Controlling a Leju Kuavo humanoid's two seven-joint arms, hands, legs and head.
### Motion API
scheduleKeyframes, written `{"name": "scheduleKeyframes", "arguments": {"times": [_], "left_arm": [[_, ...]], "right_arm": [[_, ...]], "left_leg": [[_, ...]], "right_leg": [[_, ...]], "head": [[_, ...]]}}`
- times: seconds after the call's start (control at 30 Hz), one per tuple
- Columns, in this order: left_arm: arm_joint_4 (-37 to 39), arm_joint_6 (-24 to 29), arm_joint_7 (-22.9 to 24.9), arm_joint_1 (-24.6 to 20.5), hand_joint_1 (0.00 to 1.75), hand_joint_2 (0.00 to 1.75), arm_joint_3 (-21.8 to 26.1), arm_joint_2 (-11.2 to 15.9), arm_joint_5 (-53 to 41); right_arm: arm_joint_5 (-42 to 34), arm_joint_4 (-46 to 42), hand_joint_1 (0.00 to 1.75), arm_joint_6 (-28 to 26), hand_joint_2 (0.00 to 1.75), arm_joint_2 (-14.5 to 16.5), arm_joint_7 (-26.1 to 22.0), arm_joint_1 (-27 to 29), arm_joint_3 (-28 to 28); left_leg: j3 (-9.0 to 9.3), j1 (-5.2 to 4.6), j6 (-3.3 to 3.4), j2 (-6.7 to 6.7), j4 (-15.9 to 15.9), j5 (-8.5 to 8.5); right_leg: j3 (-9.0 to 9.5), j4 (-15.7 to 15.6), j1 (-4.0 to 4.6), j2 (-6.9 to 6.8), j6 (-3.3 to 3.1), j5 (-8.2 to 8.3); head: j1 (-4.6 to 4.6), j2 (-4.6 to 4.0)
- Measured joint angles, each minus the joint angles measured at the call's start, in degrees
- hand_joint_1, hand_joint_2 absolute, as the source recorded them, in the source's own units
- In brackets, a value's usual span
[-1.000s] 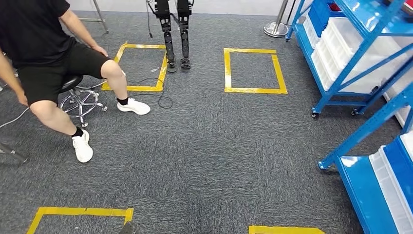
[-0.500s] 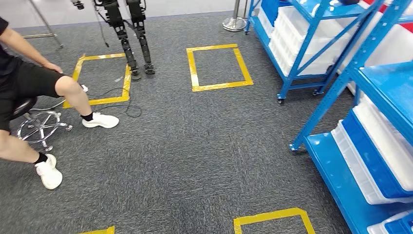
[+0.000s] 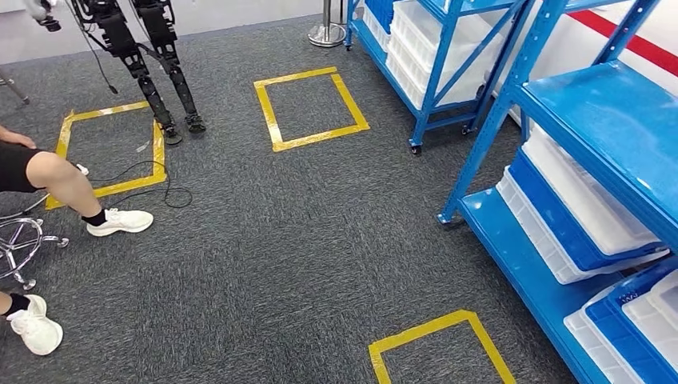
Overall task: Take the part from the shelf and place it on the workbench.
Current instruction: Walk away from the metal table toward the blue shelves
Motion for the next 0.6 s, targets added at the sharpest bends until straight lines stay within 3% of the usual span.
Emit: {"name": "scheduleKeyframes", "arguments": {"times": [0.07, 0.13, 0.17, 0.2, 0.27, 0.33, 0.37, 0.4, 0.43, 0.5, 0.57, 0.6], "left_arm": [[0.0, 0.0, 0.03, -0.02, 0.0, 0.0, -0.02, 0.19, -0.2], [0.01, 0.0, 0.05, -0.2, 0.0, 0.0, -0.02, 0.25, -0.27], [0.01, -0.01, 0.05, -0.3, 0.0, 0.0, -0.03, 0.23, -0.3], [0.01, -0.02, 0.05, -0.37, 0.0, 0.0, -0.04, 0.21, -0.33], [0.03, -0.05, 0.05, -0.23, 0.0, 0.0, -0.09, 0.23, -0.36], [0.06, -0.03, 0.22, 0.05, 0.0, 0.0, -0.11, 0.27, -0.36], [0.07, -0.02, 0.37, 0.14, 0.0, 0.0, -0.11, 0.29, -0.36], [0.08, -0.01, 0.57, 0.18, 0.0, 0.0, -0.12, 0.29, -0.36], [0.09, -0.01, 0.75, 0.18, 0.0, 0.0, -0.13, 0.29, -0.36], [0.1, -0.07, 1.05, 0.19, 0.0, 0.0, -0.13, 0.31, -0.34], [0.13, -0.33, 1.21, 0.24, 0.0, 0.0, -0.13, 0.32, -0.27], [0.14, -0.54, 1.23, 0.22, 0.0, 0.0, -0.13, 0.31, -0.22]], "right_arm": [[0.0, -0.02, 0.0, -0.01, 0.0, 0.04, -0.05, -0.1, 0.0], [-0.01, -0.02, 0.0, -0.01, 0.0, -0.09, -0.05, 0.02, 0.0], [-0.01, -0.02, 0.0, -0.02, 0.0, -0.18, -0.05, 0.13, -0.01], [-0.03, -0.02, 0.0, -0.05, 0.0, -0.26, -0.05, 0.18, -0.02], [-0.05, -0.02, 0.0, -0.11, 0.0, -0.26, -0.05, 0.12, -0.04], [-0.04, -0.02, 0.0, -0.14, 0.0, -0.22, -0.04, 0.07, -0.04], [-0.02, -0.02, 0.0, -0.14, 0.0, -0.21, -0.02, 0.12, -0.04], [0.01, -0.02, 0.0, -0.14, 0.0, -0.22, 0.02, 0.18, -0.04], [0.08, -0.02, 0.0, -0.15, 0.0, -0.22, 0.07, 0.21, -0.04], [0.25, -0.02, 0.0, -0.16, 0.0, -0.2, 0.14, 0.13, -0.04], [0.34, -0.03, 0.0, -0.16, 0.0, -0.18, 0.15, -0.03, -0.04], [0.35, -0.04, 0.0, -0.16, 0.0, -0.19, 0.15, -0.03, -0.04]], "left_leg": [[0.58, -0.22, -0.82, 1.23, -0.02, -0.44], [1.14, 0.04, -1.54, 2.23, -0.16, -0.72], [1.23, 0.3, -1.91, 1.67, 0.2, -1.17], [0.77, 0.54, -2.2, 0.22, 1.58, -2.28], [-2.01, 0.79, -2.4, -3.8, 7.97, -6.17], [-5.68, 0.79, -2.28, -5.65, 15.42, -9.33], [-6.58, 0.8, -2.2, -5.87, 16.9, -9.27], [-6.42, 0.85, -2.11, -6.02, 16.07, -7.97], [-5.25, 0.96, -2.03, -6.38, 13.15, -5.81], [-2.03, 1.34, -1.94, -8.92, 5.39, -1.84], [-0.61, 1.33, -1.8, -10.67, 1.47, -0.67], [-0.55, 1.09, -1.58, -10.38, 1.11, -0.74]], "right_leg": [[1.6, -2.86, 0.39, -1.26, -0.54, 0.82], [1.54, -3.0, 0.39, 0.22, -1.27, 1.01], [1.58, -3.12, 0.22, 0.91, -1.6, 1.11], [1.64, -3.22, -0.01, 1.61, -2.1, 1.23], [1.71, -3.3, -0.04, 2.96, -2.9, 1.44], [1.61, -3.27, 0.29, 4.63, -3.35, 1.55], [1.63, -3.25, 0.39, 5.51, -3.39, 1.57], [1.71, -3.22, 0.44, 6.42, -3.42, 1.6], [1.83, -3.19, 0.44, 7.31, -3.4, 1.6], [1.84, -2.98, 0.62, 8.94, -3.18, 1.57], [1.28, -2.88, 0.86, 10.27, -2.52, 1.66], [0.9, -2.92, 0.9, 10.92, -2.06, 1.76]], "head": [[-0.2, 0.0], [-0.34, -0.01], [-0.36, -0.01], [-0.48, -0.01], [-0.68, -0.01], [-0.73, -0.01], [-0.73, -0.01], [-0.72, -0.01], [-0.73, -0.01], [-0.72, -0.01], [-0.7, -0.01], [-0.68, -0.01]]}}
